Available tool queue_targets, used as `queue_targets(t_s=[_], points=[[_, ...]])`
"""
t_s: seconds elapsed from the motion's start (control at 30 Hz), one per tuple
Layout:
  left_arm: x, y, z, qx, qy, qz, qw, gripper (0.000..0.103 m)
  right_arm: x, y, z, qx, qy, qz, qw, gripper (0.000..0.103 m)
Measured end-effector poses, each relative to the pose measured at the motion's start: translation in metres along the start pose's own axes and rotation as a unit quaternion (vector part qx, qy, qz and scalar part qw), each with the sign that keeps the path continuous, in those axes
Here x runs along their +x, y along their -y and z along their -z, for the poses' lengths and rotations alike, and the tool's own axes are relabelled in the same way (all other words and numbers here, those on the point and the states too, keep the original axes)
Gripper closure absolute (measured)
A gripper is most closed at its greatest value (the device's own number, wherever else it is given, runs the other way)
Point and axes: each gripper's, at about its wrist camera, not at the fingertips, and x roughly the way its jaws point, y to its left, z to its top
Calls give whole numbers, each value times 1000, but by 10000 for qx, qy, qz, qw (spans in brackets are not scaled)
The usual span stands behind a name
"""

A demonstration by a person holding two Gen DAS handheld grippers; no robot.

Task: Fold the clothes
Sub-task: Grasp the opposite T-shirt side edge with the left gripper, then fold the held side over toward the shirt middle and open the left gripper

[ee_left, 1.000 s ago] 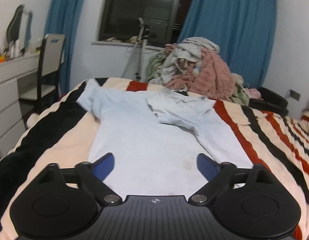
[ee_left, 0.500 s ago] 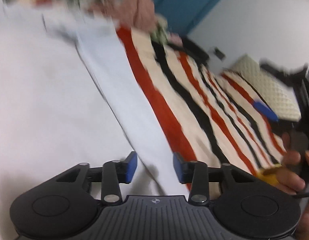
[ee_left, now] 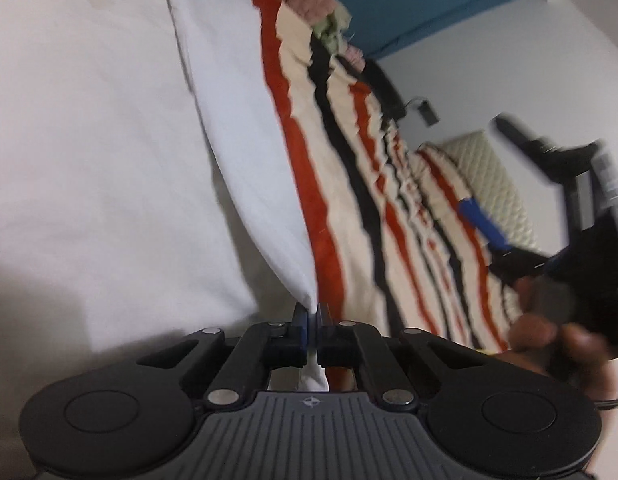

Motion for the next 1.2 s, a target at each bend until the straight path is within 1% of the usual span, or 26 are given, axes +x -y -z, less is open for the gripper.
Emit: queue_targets(t_s=[0.13,0.23,0.3,0.37,0.43,0.5,0.57,0.6,0.63,0.67,0.73,0.83,0.9,0.93,1.03,1.1,1.17,1.2], points=[[-40,1,-3,-243,252,93,9993,100,1,-1,2,-84,-66,83,9999,8],[-69,-4,-4,-462,397,-12,9981,100,3,-2,3,-99,-121,110,9998,8],[-84,-8,-5,-540,437,-247,9973,100,5,-4,4,-104,-171,85,9998,8],[-92,-13,-7,-547,423,-565,9960,100,6,-7,6,-167,-235,38,9996,8],[-94,-13,-9,-424,368,-987,9935,100,7,-12,9,-287,-289,25,9992,8],[-89,-16,-12,-340,258,-1324,9903,100,7,-18,12,-400,-316,21,9987,8],[-86,-15,-14,-308,195,-1443,9889,95,6,-24,12,-468,-310,16,9984,8],[-89,-15,-16,-291,185,-1431,9891,84,7,-28,10,-496,-290,-3,9983,8],[-91,-14,-19,-286,175,-1420,9893,64,8,-34,6,-548,-272,-41,9981,8],[-91,-13,-22,-318,178,-1406,9894,56,9,-39,0,-598,-245,-78,9979,8],[-94,-14,-35,-427,239,-1394,9890,50,14,-51,-17,-656,-64,-177,9977,8],[-96,-25,-80,-749,490,-1489,9848,43,26,-66,-41,-685,282,-331,9967,8],[-91,-35,-117,-876,740,-1526,9816,39,42,-71,-46,-729,479,-334,9956,8],[-85,-42,-139,-926,870,-1550,9797,38,52,-70,-44,-759,509,-307,9953,8],[-58,-64,-205,-931,1238,-1592,9750,35,76,-59,-27,-777,299,-358,9959,8],[-33,-77,-244,-913,1523,-1641,9703,33,92,-52,-17,-863,90,-275,9959,8],[-4,-92,-281,-914,1786,-1713,9646,33,107,-45,-10,-859,-90,-180,9961,8],[13,-98,-297,-934,1898,-1763,9613,36,115,-42,-7,-807,-160,-143,9965,8]])
